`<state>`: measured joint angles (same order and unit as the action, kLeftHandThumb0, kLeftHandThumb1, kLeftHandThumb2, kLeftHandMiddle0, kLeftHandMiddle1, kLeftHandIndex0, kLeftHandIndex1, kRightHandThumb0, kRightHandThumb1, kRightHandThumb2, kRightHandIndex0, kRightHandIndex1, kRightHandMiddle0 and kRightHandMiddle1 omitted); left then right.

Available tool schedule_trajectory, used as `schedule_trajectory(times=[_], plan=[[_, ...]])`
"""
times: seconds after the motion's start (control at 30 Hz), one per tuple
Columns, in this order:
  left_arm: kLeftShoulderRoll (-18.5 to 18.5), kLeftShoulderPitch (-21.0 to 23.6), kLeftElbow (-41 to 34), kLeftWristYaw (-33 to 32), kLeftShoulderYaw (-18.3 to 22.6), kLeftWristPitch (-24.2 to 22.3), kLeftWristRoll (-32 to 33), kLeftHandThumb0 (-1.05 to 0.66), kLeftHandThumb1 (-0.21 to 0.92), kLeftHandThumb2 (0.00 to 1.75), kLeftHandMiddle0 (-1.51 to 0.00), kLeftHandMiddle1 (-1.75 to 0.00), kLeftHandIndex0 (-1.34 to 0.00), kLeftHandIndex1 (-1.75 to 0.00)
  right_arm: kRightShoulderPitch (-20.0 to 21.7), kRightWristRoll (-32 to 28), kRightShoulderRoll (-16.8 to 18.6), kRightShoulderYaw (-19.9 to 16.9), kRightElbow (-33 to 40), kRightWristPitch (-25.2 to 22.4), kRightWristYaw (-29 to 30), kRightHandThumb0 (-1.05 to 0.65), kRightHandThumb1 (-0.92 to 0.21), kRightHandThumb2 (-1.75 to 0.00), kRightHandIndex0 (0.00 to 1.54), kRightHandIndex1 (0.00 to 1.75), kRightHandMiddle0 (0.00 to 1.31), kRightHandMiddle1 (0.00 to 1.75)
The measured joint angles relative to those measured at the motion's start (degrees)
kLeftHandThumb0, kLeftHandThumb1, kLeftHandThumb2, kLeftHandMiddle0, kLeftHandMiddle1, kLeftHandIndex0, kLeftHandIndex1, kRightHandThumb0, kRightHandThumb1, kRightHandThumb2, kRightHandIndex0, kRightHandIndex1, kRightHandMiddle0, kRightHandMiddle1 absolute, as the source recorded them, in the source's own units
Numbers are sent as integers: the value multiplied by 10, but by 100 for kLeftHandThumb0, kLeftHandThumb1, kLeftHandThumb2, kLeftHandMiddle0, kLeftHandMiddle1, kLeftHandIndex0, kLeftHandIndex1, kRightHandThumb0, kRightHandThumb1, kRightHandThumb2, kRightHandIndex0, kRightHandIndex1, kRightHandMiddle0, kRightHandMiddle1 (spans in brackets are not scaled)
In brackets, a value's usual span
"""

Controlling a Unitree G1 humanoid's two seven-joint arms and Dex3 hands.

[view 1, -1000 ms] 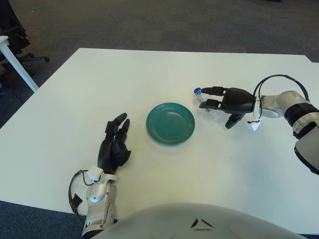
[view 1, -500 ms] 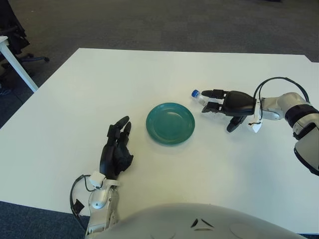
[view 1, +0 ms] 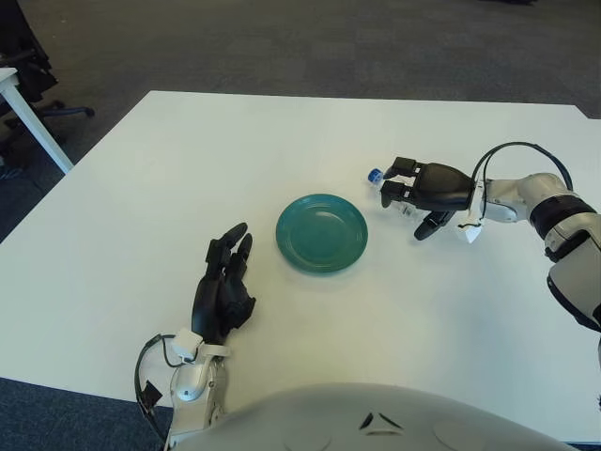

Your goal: Put the bottle into the plate.

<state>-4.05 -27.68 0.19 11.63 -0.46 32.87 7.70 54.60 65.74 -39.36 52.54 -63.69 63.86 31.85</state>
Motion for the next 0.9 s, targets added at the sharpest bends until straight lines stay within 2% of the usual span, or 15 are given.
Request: schedule_trajectory(times=[0.27,0.9], plan=[[3,-1,1,-1,0,2,1,-90,92,97,-29,0,0,-74,-25,5,0,0,16,-6,-8,-42,-54,-103,83,175,44,175],[9,9,11,-1,5,7,8,-90,92,97,-29,0,0,-74,-26,12,3,-1,28,-24,44,-42,-52,-106,90,175,46,175]])
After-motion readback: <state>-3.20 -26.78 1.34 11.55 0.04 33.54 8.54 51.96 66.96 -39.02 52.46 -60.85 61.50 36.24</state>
